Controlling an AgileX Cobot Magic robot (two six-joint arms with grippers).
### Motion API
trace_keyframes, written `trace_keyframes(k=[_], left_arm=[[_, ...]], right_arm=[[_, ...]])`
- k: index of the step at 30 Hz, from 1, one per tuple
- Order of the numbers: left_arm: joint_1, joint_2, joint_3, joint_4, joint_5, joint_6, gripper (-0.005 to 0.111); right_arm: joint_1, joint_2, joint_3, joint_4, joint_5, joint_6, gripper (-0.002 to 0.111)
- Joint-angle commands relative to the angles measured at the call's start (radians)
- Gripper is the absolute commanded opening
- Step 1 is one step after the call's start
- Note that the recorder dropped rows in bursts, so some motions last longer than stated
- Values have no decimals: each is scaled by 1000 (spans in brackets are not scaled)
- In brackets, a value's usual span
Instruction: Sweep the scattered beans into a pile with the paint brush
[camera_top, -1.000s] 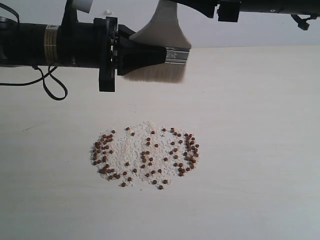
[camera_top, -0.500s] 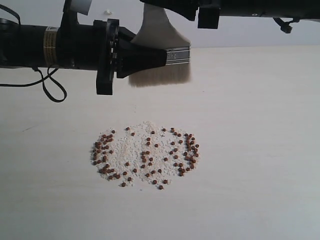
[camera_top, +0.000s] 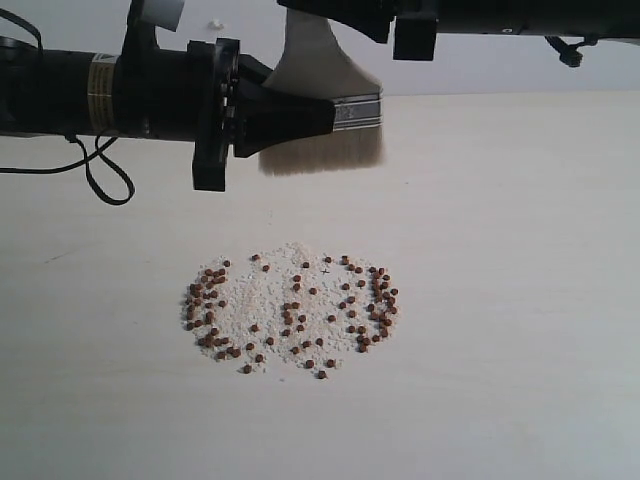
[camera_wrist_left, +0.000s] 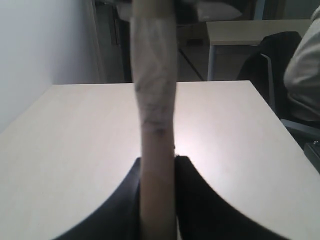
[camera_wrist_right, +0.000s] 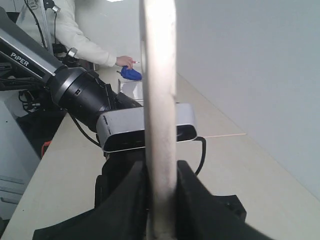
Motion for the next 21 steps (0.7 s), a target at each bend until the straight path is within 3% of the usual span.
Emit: trace_keyframes(k=[1, 3, 4, 7, 9, 12, 17, 21], left_arm=[[-8, -4, -4, -65, 12, 17, 7], [-6, -4, -4, -67, 12, 17, 21], [-6, -4, -4, -75, 12, 17, 42], [-6, -4, -4, -77, 12, 16, 78], [-6, -4, -4, -77, 12, 16, 88], [-6, -4, -4, -77, 38, 16, 83], [-6, -4, -4, -98, 178, 16, 63], [-4, -4, -4, -182, 255, -13, 23]], right_arm=[[14, -6, 3, -2, -4, 14, 0], [14, -6, 3, -2, -27, 14, 0], [14, -6, 3, -2, -63, 14, 0], [14, -6, 3, -2, -133, 6, 0], [14, -6, 3, -2, -197, 6, 0], [14, -6, 3, -2, -283, -4, 0], [14, -12, 3, -2, -496, -13, 0], [14, -23, 3, -2, -733, 14, 0]])
